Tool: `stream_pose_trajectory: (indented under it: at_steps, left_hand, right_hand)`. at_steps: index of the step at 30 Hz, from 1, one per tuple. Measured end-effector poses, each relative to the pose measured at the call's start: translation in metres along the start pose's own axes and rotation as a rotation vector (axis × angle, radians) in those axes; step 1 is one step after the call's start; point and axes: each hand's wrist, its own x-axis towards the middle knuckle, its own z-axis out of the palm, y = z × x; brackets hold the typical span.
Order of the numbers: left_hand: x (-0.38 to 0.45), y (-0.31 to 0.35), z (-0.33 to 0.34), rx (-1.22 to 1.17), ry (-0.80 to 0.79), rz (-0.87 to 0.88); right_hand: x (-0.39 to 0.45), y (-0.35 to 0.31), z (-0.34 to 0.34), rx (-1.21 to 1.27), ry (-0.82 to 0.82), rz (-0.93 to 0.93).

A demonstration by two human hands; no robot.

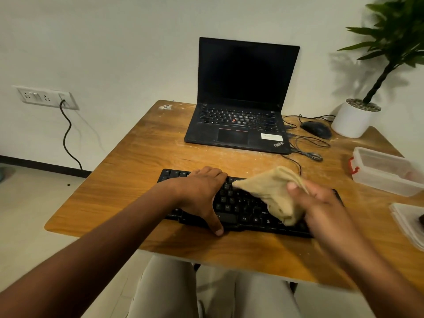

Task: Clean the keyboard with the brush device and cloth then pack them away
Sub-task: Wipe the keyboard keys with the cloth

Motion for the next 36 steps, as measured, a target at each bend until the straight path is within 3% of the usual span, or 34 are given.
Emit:
stream_pose_trajectory:
  at_steps: [3,6,8,12,19,24,28,30,33,36]
  left_hand:
    - [0.0,0.001,-0.001,-0.008,0.001,-0.002]
    - [0.0,0.0,-0.001,-0.02,0.007,-0.002]
    - [0.001,0.0,-0.001,-0.026,0.004,-0.008]
    - [0.003,0.001,-0.002,-0.015,-0.001,-0.019]
    - [0.005,0.001,-0.002,0.005,-0.013,-0.029]
    - [0.004,0.0,0.0,0.003,-0.001,-0.023]
    - [0.003,0.002,-0.002,0.011,-0.002,-0.017]
    - [0.003,0.004,-0.003,0.031,-0.009,-0.014]
    - [0.006,0.013,-0.005,0.056,-0.014,0.008]
    - [0.011,0.022,-0.004,0.063,-0.004,0.022]
  right_hand:
    - [0.032,-0.017,-0.015,0.222,0.221,0.041]
    - [0.055,-0.016,-0.014,-0.157,0.338,-0.156]
    - [0.06,-0.006,0.0,-0.387,0.221,-0.187]
    - [0.046,0.034,0.042,-0.842,-0.17,-0.167]
    - [-0.01,0.04,0.04,-1.041,-0.27,-0.248]
    - [-0.045,0.031,0.023,-0.771,-0.283,-0.148]
    - [-0.031,0.013,-0.004,-0.222,0.028,-0.044]
    - [-0.014,-0.002,-0.015,-0.071,0.184,-0.053]
    - [0.01,-0.017,-0.02,-0.186,0.338,-0.214]
    - [0.029,-0.009,-0.004,-0.404,0.292,-0.264]
